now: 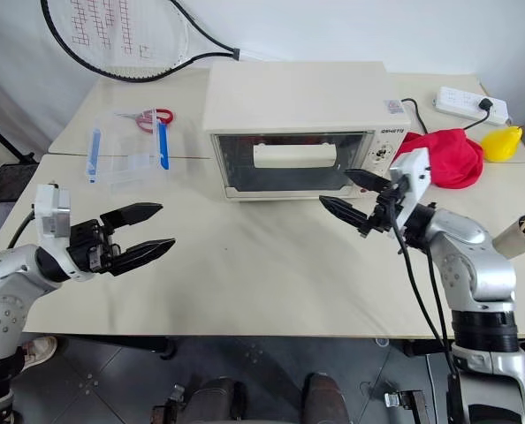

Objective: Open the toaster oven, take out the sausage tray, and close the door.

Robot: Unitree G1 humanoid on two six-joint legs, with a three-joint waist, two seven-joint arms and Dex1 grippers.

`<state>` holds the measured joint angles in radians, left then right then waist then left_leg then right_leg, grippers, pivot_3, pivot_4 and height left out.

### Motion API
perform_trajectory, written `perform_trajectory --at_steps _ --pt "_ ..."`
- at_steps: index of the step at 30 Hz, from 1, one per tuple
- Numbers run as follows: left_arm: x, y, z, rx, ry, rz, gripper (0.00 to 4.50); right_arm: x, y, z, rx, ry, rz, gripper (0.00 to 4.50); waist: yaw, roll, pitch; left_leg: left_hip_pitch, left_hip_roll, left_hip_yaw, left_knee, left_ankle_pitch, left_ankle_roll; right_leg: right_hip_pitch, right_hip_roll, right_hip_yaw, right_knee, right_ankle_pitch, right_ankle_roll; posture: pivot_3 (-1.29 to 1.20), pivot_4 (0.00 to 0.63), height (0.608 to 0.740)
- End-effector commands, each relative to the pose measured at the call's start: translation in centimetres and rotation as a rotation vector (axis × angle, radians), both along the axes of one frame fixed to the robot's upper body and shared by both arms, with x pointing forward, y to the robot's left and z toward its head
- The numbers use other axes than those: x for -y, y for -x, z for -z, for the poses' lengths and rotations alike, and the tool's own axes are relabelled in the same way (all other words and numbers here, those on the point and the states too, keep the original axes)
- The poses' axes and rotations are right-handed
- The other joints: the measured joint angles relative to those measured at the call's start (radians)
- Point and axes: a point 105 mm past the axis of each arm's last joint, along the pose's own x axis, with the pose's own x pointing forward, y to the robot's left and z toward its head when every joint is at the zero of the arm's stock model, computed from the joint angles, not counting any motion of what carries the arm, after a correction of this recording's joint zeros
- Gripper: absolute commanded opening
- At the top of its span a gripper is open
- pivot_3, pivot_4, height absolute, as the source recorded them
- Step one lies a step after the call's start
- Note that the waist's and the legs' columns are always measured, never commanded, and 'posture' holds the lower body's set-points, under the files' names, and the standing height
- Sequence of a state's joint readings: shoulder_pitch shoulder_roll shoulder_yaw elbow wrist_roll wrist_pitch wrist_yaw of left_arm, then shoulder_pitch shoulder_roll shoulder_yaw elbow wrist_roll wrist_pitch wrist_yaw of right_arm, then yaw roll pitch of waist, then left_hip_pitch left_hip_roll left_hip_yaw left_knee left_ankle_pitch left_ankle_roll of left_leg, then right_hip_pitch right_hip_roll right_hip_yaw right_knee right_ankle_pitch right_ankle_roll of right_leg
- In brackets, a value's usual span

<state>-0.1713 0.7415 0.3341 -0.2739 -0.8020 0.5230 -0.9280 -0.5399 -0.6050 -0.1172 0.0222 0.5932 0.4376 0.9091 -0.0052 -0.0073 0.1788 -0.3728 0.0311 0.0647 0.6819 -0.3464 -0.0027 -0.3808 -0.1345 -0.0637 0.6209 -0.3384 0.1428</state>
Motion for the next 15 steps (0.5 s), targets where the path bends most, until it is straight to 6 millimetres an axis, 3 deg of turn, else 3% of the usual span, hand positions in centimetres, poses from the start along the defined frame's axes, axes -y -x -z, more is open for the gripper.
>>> perform_trajectory --at_steps 1,8,15 --pt "0.1 0.3 -0.4 0.027 -0.008 0.0 4.46 -0.7 -0.2 -1.2 0.061 -0.007 -0.035 4.5 0.0 0.0 0.0 0.0 0.0 0.0 0.001 0.0 0.0 0.0 0.0 0.0 0.0 0.0 0.0 0.0 0.15 0.74" --pt "0.3 0.7 0.2 0.01 0.002 -0.014 4.46 -1.0 -0.5 -1.7 0.102 0.004 -0.066 4.5 -0.001 0.0 0.0 0.001 0.001 0.001 0.001 0.001 -0.001 0.001 0.0 0.0 0.001 0.0 0.0 0.0 0.15 0.74" --pt "0.2 0.7 0.3 0.003 0.019 -0.031 4.46 -0.9 0.7 -2.8 0.171 0.018 -0.126 4.5 0.0 0.0 0.0 0.001 0.001 0.001 0.001 0.001 -0.001 0.0 0.0 0.0 0.001 0.0 0.0 0.0 0.15 0.74"
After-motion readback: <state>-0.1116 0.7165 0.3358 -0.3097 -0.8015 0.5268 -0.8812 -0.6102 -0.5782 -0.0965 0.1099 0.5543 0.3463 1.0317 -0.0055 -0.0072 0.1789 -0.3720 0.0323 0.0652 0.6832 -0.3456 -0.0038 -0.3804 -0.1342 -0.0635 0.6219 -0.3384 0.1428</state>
